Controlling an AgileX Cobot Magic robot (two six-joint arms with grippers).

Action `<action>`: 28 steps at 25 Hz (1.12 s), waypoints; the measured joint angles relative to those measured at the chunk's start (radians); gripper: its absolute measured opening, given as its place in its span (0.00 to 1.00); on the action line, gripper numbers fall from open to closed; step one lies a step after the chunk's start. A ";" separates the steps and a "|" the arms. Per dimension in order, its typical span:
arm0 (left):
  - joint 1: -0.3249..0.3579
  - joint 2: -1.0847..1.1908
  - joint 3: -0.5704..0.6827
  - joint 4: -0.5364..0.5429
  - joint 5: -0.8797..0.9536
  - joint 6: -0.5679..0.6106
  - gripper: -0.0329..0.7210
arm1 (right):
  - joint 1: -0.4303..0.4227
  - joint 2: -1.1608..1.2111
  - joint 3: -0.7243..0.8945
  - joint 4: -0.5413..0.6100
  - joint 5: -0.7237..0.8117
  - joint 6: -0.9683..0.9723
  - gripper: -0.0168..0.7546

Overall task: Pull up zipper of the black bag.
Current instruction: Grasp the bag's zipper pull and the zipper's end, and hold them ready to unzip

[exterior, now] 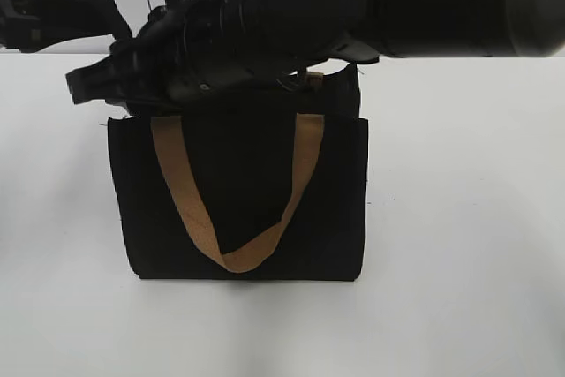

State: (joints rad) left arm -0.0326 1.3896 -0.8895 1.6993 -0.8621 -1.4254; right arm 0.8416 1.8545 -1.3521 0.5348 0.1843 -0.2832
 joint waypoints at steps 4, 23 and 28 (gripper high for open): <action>0.000 0.000 0.000 0.000 -0.003 0.000 0.07 | -0.034 0.001 0.000 0.015 0.002 0.026 0.28; 0.000 0.000 0.000 -0.014 -0.006 0.000 0.07 | -0.065 0.016 0.000 0.019 0.065 0.033 0.00; 0.000 0.000 0.000 0.042 0.020 -0.071 0.07 | -0.065 -0.020 0.000 0.019 0.112 0.028 0.00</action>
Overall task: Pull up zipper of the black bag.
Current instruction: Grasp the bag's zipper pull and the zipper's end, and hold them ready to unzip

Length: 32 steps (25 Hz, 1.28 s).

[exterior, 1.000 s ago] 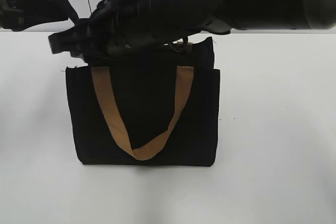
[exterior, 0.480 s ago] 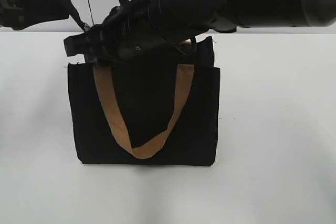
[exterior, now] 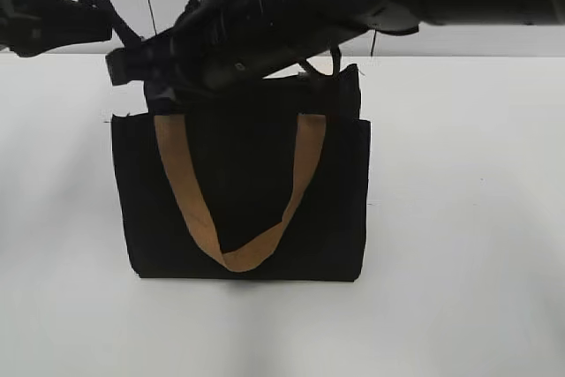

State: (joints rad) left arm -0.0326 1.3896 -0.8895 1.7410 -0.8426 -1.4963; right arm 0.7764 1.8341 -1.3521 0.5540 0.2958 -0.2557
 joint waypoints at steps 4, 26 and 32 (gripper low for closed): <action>0.000 0.000 0.012 0.003 0.017 -0.097 0.07 | 0.000 -0.048 -0.001 0.000 0.055 -0.005 0.00; -0.001 0.000 0.211 0.007 0.273 -0.124 0.07 | -0.002 -0.038 -0.048 -0.031 0.137 -0.079 0.00; -0.002 0.000 0.211 0.007 0.309 -0.124 0.07 | -0.029 -0.037 -0.048 -0.114 0.145 -0.073 0.00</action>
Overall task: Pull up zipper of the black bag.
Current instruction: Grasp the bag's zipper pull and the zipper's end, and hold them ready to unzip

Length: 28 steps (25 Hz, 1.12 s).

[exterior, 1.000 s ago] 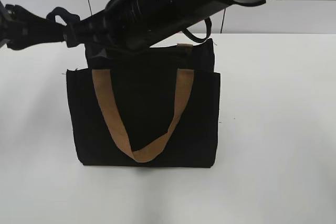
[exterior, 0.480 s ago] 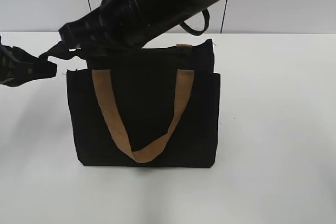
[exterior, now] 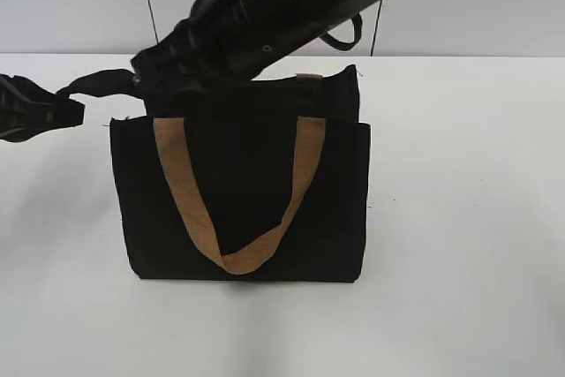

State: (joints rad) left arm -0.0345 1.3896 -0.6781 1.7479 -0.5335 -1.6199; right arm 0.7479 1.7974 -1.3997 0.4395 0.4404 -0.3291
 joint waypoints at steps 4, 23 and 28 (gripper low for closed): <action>0.000 0.000 0.000 0.000 0.019 0.000 0.07 | -0.034 0.001 0.000 -0.016 0.039 0.001 0.00; -0.002 0.000 0.002 0.000 0.026 0.000 0.07 | -0.205 -0.120 -0.002 -0.202 0.463 0.013 0.00; -0.002 0.000 0.002 0.000 0.017 0.000 0.07 | -0.239 -0.151 -0.002 -0.252 0.547 0.013 0.00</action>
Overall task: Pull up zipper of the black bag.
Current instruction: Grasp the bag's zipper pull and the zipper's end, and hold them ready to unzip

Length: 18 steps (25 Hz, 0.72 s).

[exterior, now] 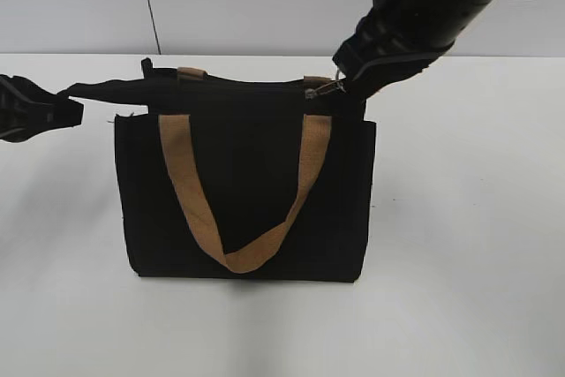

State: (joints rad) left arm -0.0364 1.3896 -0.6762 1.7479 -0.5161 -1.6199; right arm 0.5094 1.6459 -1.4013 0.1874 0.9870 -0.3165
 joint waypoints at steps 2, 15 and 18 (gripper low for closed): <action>0.000 0.000 0.000 0.000 -0.006 0.000 0.07 | -0.006 -0.005 0.000 -0.003 0.024 0.000 0.00; 0.002 0.000 0.000 0.000 0.021 0.000 0.32 | -0.022 -0.028 0.000 0.002 0.056 -0.025 0.32; 0.002 0.000 0.001 0.000 0.023 0.000 0.60 | -0.023 -0.045 -0.001 0.017 0.041 -0.052 0.64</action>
State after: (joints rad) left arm -0.0340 1.3896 -0.6750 1.7479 -0.4930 -1.6196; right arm 0.4862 1.6006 -1.4021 0.2042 1.0275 -0.3690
